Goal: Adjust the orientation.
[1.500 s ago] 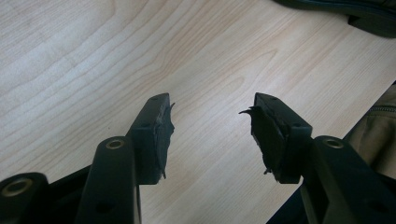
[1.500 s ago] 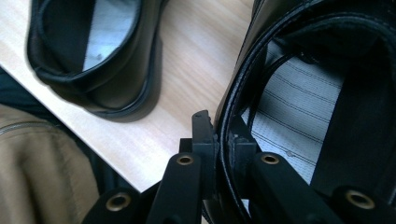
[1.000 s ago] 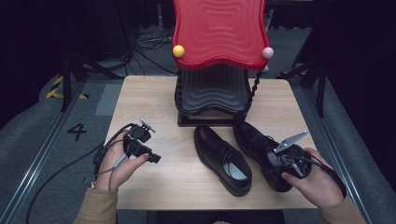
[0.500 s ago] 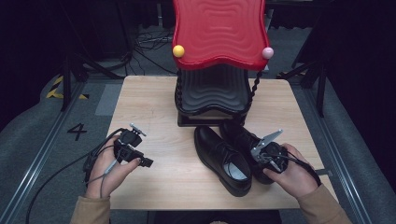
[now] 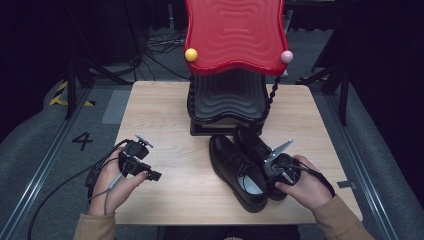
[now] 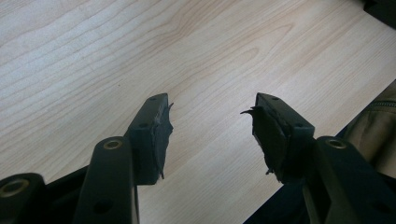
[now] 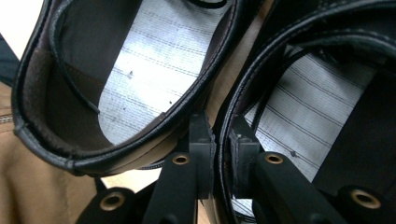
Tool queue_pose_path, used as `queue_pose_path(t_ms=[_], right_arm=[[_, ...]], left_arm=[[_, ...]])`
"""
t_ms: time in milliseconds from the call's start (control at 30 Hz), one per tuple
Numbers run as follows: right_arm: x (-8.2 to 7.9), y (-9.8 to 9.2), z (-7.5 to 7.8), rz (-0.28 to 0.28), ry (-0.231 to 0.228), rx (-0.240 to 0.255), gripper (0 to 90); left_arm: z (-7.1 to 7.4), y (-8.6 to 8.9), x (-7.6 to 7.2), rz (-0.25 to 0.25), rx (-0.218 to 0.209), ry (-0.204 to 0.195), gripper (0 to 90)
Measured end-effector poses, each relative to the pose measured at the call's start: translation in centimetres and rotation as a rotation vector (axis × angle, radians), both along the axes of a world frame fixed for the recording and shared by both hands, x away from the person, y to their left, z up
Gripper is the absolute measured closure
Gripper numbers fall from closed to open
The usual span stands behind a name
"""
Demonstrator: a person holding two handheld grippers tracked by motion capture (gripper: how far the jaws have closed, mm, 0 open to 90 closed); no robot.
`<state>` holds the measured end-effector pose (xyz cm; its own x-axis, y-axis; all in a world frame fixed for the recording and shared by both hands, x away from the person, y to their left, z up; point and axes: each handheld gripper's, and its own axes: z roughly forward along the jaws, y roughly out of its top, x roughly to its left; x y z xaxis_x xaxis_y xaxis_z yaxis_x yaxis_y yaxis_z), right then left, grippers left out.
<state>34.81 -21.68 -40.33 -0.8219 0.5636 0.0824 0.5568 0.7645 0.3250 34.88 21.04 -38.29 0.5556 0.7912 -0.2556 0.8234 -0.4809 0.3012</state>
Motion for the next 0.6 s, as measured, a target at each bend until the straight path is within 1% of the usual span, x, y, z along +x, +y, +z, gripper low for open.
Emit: queue_pose_path(t_ms=[33, 133, 267, 333, 367, 433, 467, 500, 533, 567, 600], right_arm=[[-0.1, 0.1, 0.0, 0.002, -0.005, -0.006, 81.9], [-0.1, -0.1, 0.0, -0.009, 0.005, 0.006, 78.4], [-0.3, -0.6, 0.7, -0.038, -0.011, 0.001, 64.3], [-0.5, -0.9, 1.2, -0.045, -0.023, 0.016, 61.1], [-0.7, -1.2, 1.6, -0.062, -0.021, 0.035, 59.6], [-0.8, -1.6, 2.2, -0.086, -0.012, 0.062, 57.7], [-0.8, -1.6, 2.2, -0.086, -0.012, 0.062, 57.7], [-0.8, -1.8, 2.4, -0.103, -0.006, 0.076, 56.7], [-0.9, -2.0, 2.7, -0.135, 0.007, 0.104, 55.6], [-1.0, -2.1, 3.0, -0.164, 0.026, 0.144, 53.4], [-1.0, -2.1, 3.1, -0.183, 0.056, 0.176, 53.1]], left_arm=[[0.0, 0.0, 0.1, -0.004, 0.0, -0.004, 46.9], [0.1, -0.1, 0.1, -0.008, -0.001, -0.004, 46.9], [0.1, -0.2, 0.3, -0.01, -0.002, -0.007, 46.8], [0.1, -0.3, 0.3, -0.008, -0.003, -0.006, 46.8], [0.1, -0.3, 0.4, -0.009, -0.003, -0.012, 46.8], [0.1, -0.3, 0.4, -0.01, -0.003, -0.008, 46.8], [0.1, -0.3, 0.4, -0.01, -0.003, -0.008, 46.8], [0.0, -0.3, 0.5, -0.012, -0.001, -0.005, 46.8], [0.0, -0.3, 0.5, -0.012, 0.0, -0.005, 46.8], [0.0, -0.3, 0.5, -0.01, 0.0, -0.005, 46.7], [0.0, -0.3, 0.5, -0.01, 0.0, -0.006, 46.8]])
